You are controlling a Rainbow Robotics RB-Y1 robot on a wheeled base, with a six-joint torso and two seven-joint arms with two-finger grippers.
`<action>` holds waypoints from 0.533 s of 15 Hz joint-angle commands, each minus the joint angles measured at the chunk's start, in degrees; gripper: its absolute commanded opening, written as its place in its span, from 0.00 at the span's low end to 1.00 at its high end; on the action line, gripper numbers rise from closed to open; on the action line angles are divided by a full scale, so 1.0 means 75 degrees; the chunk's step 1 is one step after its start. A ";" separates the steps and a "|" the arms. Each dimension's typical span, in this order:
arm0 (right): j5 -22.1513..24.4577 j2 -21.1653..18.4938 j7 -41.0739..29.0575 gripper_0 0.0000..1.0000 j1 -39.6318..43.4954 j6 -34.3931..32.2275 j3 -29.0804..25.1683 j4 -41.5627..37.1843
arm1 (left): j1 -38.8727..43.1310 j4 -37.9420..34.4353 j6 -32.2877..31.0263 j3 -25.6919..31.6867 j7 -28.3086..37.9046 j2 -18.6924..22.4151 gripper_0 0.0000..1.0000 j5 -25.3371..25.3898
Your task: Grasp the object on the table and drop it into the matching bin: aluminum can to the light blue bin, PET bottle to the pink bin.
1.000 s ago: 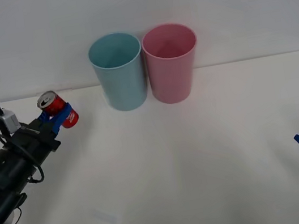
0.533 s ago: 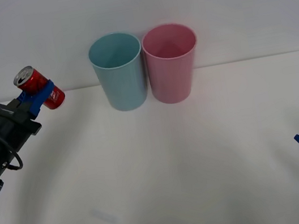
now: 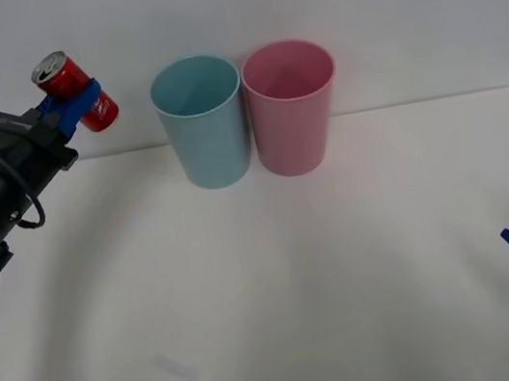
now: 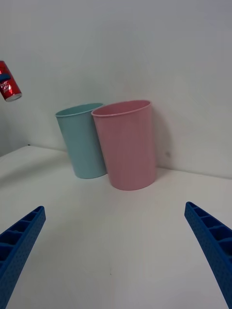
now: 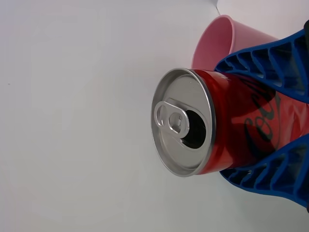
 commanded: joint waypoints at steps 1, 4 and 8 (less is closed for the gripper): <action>0.0000 0.0000 0.0000 1.00 0.0000 0.0000 0.0000 0.0000 | -0.0990 0.0940 -0.0242 -0.0171 -0.0003 0.0001 0.00 -0.0298; 0.0000 0.0000 0.0000 1.00 0.0000 0.0000 0.0000 0.0000 | -0.2068 0.2088 -0.0254 -0.0546 -0.0061 -0.0011 0.00 -0.0438; 0.0000 0.0000 0.0000 1.00 0.0000 0.0000 0.0000 0.0000 | -0.3474 0.3776 -0.0254 -0.0862 -0.0249 -0.0269 0.00 -0.0778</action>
